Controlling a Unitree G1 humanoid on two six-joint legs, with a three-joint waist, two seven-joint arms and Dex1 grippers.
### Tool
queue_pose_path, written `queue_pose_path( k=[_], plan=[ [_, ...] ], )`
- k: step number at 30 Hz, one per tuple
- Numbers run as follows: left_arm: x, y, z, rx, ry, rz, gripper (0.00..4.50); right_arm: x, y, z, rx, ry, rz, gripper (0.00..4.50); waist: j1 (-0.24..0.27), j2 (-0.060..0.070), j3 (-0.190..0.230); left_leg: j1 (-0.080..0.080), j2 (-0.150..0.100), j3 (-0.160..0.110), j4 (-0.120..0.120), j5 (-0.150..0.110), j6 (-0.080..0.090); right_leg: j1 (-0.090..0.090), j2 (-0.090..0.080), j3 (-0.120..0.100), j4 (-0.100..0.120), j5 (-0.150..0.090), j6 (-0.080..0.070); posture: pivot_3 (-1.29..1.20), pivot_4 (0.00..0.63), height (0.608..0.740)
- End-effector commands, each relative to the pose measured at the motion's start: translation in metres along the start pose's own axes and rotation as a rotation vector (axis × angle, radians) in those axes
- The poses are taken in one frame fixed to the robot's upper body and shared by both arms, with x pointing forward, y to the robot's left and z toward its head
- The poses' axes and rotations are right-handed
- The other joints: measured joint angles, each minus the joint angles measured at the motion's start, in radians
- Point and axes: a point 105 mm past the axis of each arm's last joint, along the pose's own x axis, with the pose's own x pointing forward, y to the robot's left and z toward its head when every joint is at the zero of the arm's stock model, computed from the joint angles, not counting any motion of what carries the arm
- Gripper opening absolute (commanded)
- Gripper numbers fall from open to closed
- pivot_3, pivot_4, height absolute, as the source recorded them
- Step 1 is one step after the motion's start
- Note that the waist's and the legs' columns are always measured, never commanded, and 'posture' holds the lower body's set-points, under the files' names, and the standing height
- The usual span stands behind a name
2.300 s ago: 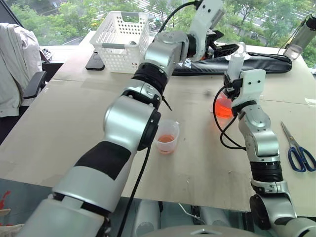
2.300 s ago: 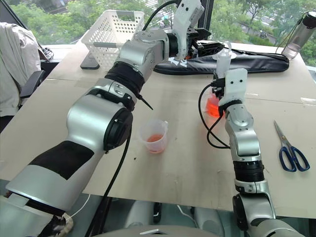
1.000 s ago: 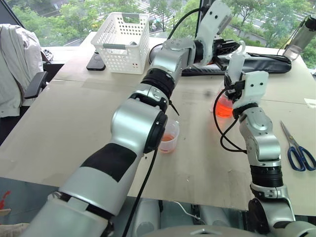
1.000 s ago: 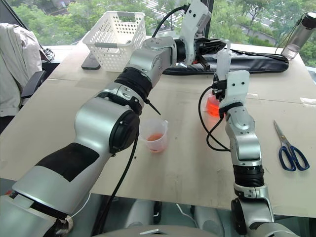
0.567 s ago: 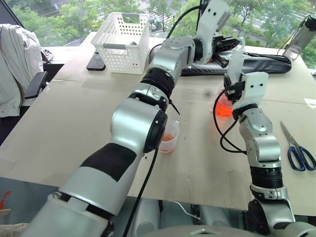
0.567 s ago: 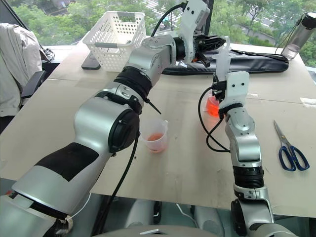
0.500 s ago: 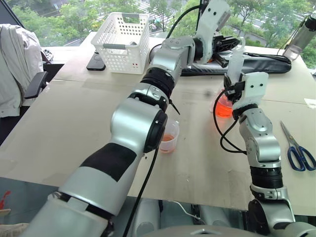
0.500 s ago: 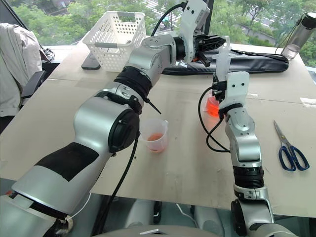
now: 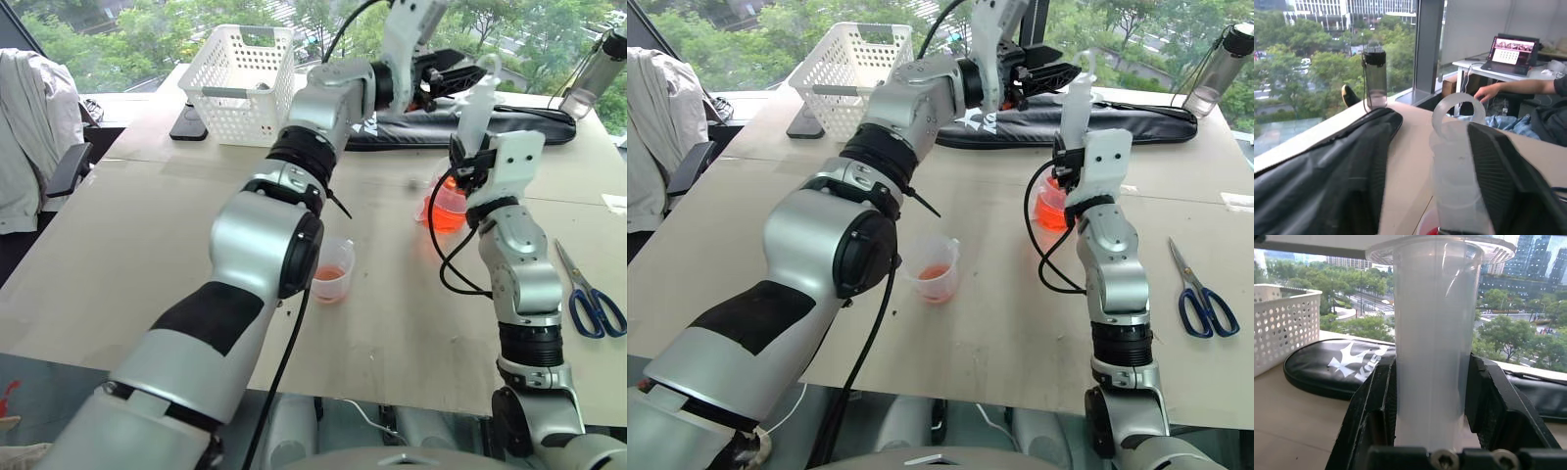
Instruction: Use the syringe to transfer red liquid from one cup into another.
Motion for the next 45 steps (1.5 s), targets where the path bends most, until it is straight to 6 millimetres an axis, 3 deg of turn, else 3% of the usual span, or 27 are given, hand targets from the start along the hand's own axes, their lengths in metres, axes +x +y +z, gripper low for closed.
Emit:
queue_pose_path(
  k=[1,6,11,13,15,17,25,28,38,41,45],
  plan=[
    [-0.016,0.001,0.034,0.022,-0.113,-0.044,4.20,0.000,-0.004,0.034,0.022,-0.111,0.009,1.48,-0.001,0.000,0.000,0.000,0.000,0.000,0.000,0.000,0.000,0.000,0.000,0.000,0.000,0.000,0.000,0.00,0.150,0.724],
    [-0.046,-0.004,0.039,0.001,-0.163,-0.092,4.28,-0.003,-0.002,0.043,0.091,-0.138,0.052,1.48,-0.003,0.001,0.000,0.001,0.001,0.000,0.000,0.000,0.000,0.000,0.000,0.000,0.002,0.000,0.000,0.00,0.150,0.724],
    [-0.079,-0.006,0.024,-0.073,-0.148,-0.031,4.28,-0.003,-0.004,0.046,0.125,-0.156,0.072,1.48,-0.003,0.001,0.000,0.001,0.001,0.000,0.002,0.000,0.000,0.000,0.000,0.000,0.003,0.000,0.000,0.00,0.150,0.724],
    [-0.093,-0.005,0.015,-0.087,-0.125,0.015,4.28,-0.002,-0.009,0.036,0.044,-0.100,0.068,1.48,-0.002,0.001,-0.001,0.001,0.001,0.000,0.002,0.000,0.000,0.000,0.000,0.000,0.004,0.000,0.000,0.00,0.150,0.724],
    [-0.106,-0.004,0.007,-0.097,-0.103,0.064,4.28,0.000,-0.013,0.042,0.140,-0.128,0.050,1.48,0.000,0.001,-0.001,0.001,0.001,0.000,0.003,0.000,0.000,0.001,0.000,0.000,0.004,0.000,0.000,0.00,0.150,0.724],
    [-0.115,-0.003,0.002,-0.109,-0.089,0.103,4.28,0.002,-0.017,0.048,0.206,-0.157,0.038,1.48,0.000,0.001,-0.001,0.002,0.001,0.000,0.003,0.000,0.000,0.001,0.000,0.001,0.004,0.000,0.000,0.00,0.150,0.724],
    [-0.146,-0.008,-0.019,-0.126,-0.013,0.193,4.28,0.002,-0.013,0.042,0.165,-0.125,0.086,1.47,0.000,0.001,-0.001,0.002,0.001,0.000,0.003,0.000,0.000,0.001,0.000,0.000,0.004,0.000,0.000,0.00,0.150,0.724],
    [-0.156,-0.014,-0.030,-0.135,0.035,0.187,4.28,0.000,-0.008,0.052,0.185,-0.157,0.127,1.47,0.000,0.001,-0.001,0.002,0.001,0.000,0.003,0.000,0.000,0.001,0.000,0.000,0.004,0.000,0.000,0.00,0.150,0.724],
    [-0.183,0.004,-0.040,-0.142,0.087,0.278,4.28,-0.033,0.066,0.124,0.527,-0.268,0.675,1.47,0.002,0.001,-0.001,0.003,0.002,0.000,0.003,0.000,0.000,0.002,0.000,0.000,0.004,0.000,0.000,0.00,0.150,0.724],
    [-0.184,0.007,-0.037,-0.132,0.078,0.277,4.28,-0.044,0.086,0.119,0.535,-0.223,0.797,1.47,0.003,0.001,-0.001,0.003,0.002,0.000,0.003,0.000,0.000,0.002,0.000,-0.001,0.004,0.000,0.000,0.00,0.150,0.724],
    [-0.186,0.005,-0.032,-0.115,0.077,0.244,4.28,-0.059,0.110,0.089,0.547,-0.122,0.933,1.47,0.002,-0.001,-0.002,0.002,0.002,0.000,0.003,0.000,0.000,0.002,0.000,-0.001,0.003,0.000,0.000,0.00,0.150,0.724]
  ],
)
